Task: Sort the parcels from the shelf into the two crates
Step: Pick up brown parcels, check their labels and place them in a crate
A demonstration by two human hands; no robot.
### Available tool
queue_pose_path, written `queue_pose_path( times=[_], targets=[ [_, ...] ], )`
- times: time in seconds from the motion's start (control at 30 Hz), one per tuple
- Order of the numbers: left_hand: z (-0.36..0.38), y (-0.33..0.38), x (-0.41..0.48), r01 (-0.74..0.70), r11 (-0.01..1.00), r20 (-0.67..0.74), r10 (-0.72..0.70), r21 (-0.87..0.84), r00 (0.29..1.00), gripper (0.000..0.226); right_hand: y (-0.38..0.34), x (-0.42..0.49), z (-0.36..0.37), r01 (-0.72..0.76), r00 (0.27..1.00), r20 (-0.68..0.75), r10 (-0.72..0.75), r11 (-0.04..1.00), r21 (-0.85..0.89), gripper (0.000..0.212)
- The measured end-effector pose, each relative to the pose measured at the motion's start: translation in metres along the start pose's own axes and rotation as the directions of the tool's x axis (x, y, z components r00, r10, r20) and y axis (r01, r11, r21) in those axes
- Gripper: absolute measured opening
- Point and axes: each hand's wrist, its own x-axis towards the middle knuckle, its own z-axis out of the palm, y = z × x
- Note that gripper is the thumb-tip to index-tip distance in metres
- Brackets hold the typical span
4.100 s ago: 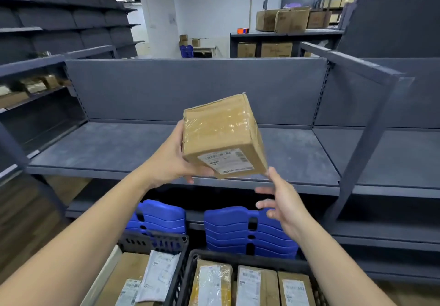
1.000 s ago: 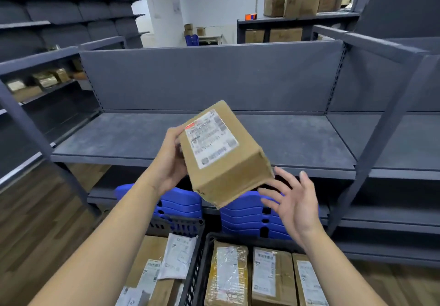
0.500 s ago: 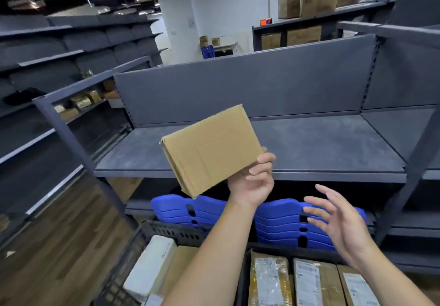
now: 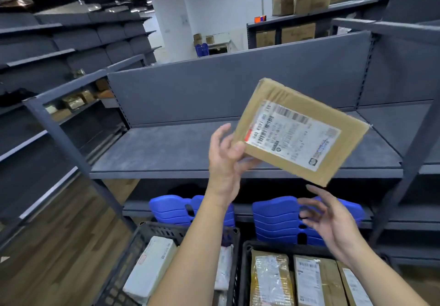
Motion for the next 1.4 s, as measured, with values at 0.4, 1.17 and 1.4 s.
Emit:
queue_pose_path(
  times=[0.4, 1.17, 1.4],
  targets=[
    [-0.007, -0.035, -0.012, -0.508, -0.153, 0.411, 0.796, 0.847, 0.445, 0.083, 0.012, -0.004, 0.014, -0.046, 0.998, -0.033, 0.048, 0.998, 0.051, 0.034],
    [-0.024, -0.062, -0.041, 0.433, 0.818, -0.271, -0.349, 0.379, 0.897, 0.040, 0.000, -0.045, -0.017, -0.241, 0.952, 0.193, 0.236, 0.971, 0.005, 0.092],
    [-0.014, -0.090, -0.051, 0.400, 0.832, -0.203, -0.347, 0.384, 0.916, 0.033, 0.011, -0.061, -0.057, -0.278, 0.902, 0.281, 0.328, 0.939, -0.205, 0.101]
  ],
)
